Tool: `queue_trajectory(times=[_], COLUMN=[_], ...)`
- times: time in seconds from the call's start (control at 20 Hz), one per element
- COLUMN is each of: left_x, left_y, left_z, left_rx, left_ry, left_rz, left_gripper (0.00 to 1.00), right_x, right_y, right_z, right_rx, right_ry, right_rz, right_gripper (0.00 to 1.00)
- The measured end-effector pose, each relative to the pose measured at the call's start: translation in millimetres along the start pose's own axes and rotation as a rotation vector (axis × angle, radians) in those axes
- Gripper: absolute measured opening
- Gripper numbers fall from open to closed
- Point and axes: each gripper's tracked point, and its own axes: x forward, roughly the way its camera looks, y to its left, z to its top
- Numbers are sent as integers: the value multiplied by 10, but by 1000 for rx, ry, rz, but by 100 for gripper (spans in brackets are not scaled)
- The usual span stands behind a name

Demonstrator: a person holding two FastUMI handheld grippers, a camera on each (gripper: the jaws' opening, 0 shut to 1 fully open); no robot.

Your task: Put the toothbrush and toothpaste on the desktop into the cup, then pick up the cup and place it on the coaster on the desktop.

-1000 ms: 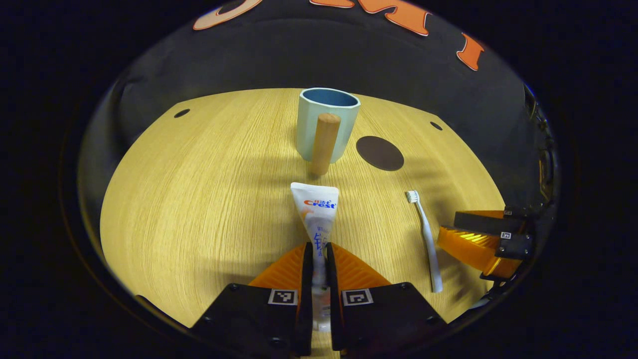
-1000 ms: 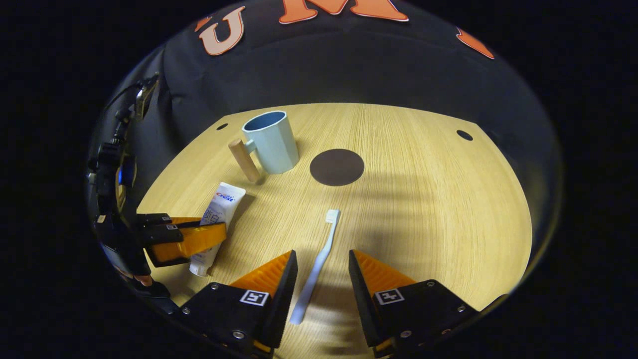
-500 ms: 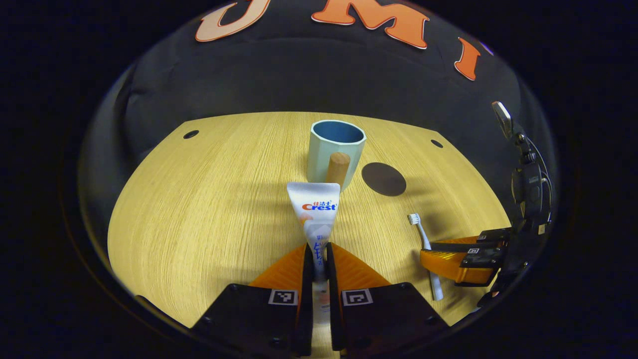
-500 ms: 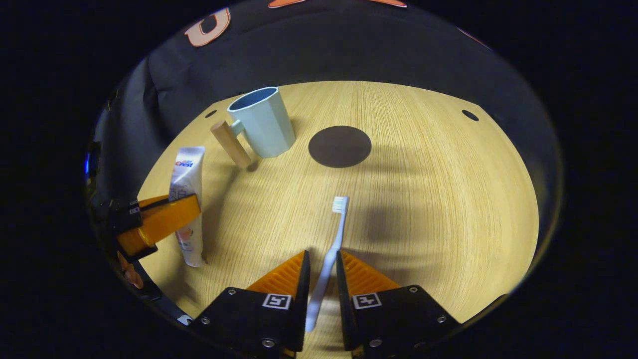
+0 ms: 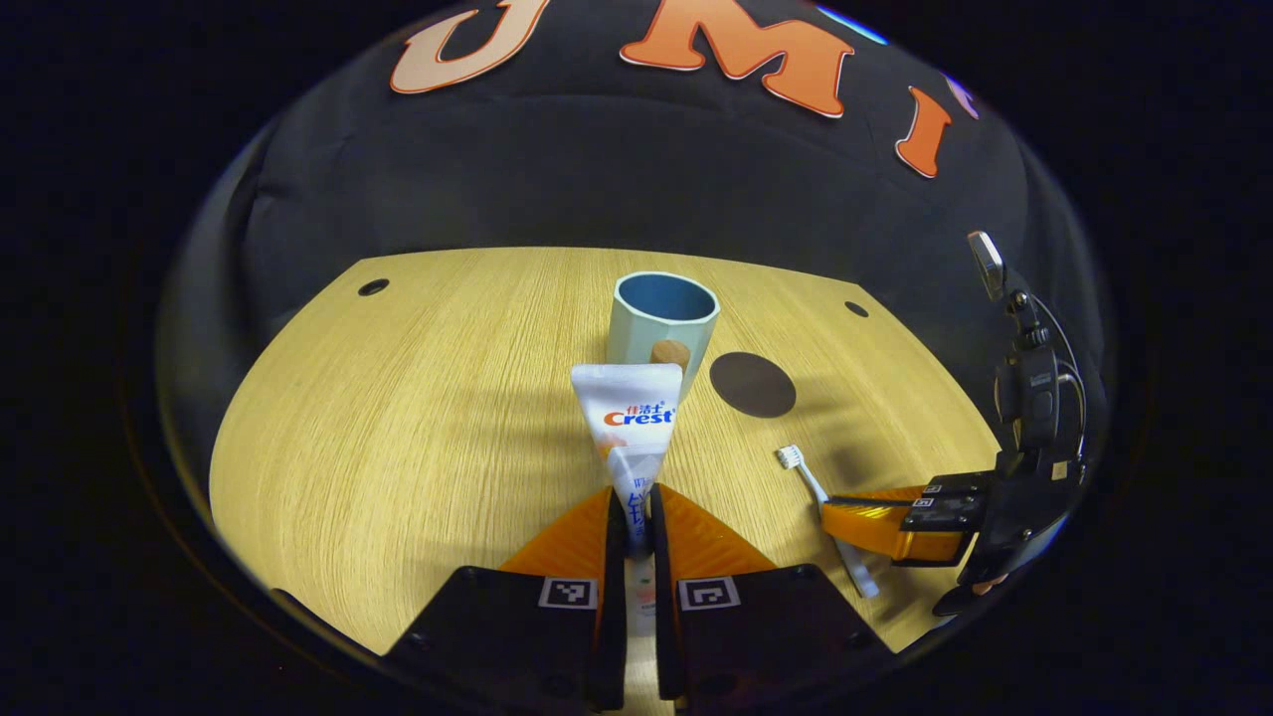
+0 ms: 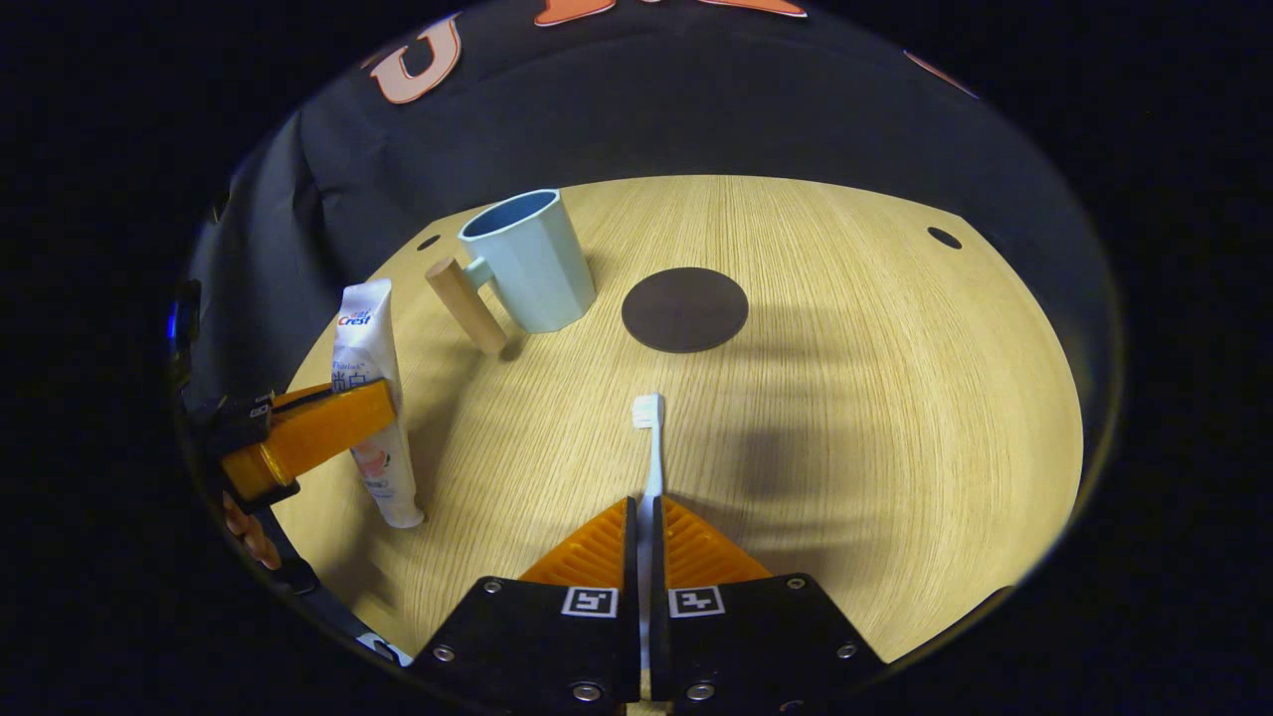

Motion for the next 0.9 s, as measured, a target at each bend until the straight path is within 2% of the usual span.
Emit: queue_trajectory(times=[0.45, 0.9], left_x=[-111, -424], left_y=[-189, -222], left_z=[425, 1165], left_rx=[11, 41], left_ry=[-150, -369], left_rz=[-46, -20], left_gripper=[16, 16], right_x=[-194, -422], right_y=[-42, -88], right_z=[296, 640], right_rx=[15, 26], right_ry=[-136, -292], right_rz=[46, 96], right_gripper=[4, 4])
